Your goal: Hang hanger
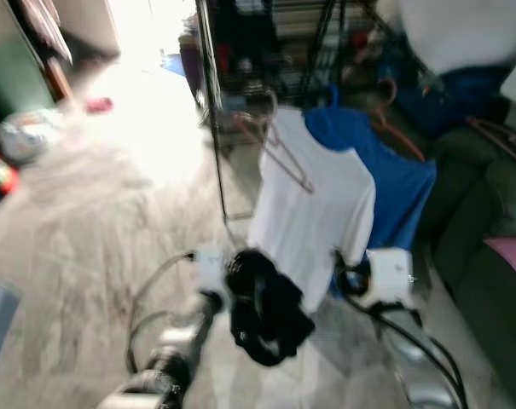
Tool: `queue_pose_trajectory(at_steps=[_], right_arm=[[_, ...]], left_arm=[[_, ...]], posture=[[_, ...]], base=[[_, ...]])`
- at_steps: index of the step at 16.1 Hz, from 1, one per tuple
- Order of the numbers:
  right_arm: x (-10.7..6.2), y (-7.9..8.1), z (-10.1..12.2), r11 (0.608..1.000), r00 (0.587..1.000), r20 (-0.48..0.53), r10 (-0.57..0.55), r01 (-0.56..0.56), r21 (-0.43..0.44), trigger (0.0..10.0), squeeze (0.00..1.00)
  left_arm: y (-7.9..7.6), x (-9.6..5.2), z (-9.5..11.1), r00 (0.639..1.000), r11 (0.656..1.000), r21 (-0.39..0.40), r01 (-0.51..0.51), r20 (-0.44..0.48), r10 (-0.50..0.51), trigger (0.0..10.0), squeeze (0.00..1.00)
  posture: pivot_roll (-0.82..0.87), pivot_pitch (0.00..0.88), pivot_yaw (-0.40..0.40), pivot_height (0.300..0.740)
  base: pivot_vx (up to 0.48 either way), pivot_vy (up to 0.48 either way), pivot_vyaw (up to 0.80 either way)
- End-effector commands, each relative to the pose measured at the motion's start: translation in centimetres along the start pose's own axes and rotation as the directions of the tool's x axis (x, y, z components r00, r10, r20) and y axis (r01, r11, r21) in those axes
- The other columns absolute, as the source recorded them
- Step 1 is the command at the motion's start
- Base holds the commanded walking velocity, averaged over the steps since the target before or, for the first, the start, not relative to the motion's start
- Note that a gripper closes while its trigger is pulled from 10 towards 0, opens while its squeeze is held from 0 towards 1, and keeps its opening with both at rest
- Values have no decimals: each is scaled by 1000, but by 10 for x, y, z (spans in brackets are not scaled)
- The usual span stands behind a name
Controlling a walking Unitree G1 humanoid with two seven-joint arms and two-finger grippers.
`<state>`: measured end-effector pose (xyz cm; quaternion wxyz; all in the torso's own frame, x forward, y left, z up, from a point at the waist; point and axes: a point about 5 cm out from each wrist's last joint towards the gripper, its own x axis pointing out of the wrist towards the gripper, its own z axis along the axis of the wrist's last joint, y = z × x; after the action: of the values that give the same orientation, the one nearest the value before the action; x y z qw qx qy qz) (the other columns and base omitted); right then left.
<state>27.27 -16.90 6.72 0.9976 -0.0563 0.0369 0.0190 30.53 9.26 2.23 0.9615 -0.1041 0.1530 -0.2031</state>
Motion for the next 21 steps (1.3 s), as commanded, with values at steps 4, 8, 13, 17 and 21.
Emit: queue_pose_trajectory(at_steps=[4,8,13,17,21], right_arm=[[0,-3,1,1000,1000,-8,-5,4,-4,10000,0],[10,9,7,999,999,7,44,-44,4,10000,0],[9,7,6,1000,1000,14,26,-27,6,10000,0],[13,5,14,1000,999,47,23,-24,12,10000,0],[15,6,19,999,997,77,18,-20,29,10000,0]], left_arm=[[11,1,18,996,994,82,-70,65,64,10000,0],[40,-3,53,948,958,112,-264,214,236,10000,0],[42,-5,58,935,952,130,-279,262,238,10000,0],[36,-5,61,938,964,120,-238,285,196,10000,0],[34,-3,68,931,964,126,-235,315,186,10000,0]], posture=[[-104,44,8,740],[-65,63,6,740],[-56,25,8,740],[-40,25,16,740],[-12,20,-5,740]], base=[[0,0,0],[0,0,292],[0,0,117],[0,0,0],[0,0,0]])
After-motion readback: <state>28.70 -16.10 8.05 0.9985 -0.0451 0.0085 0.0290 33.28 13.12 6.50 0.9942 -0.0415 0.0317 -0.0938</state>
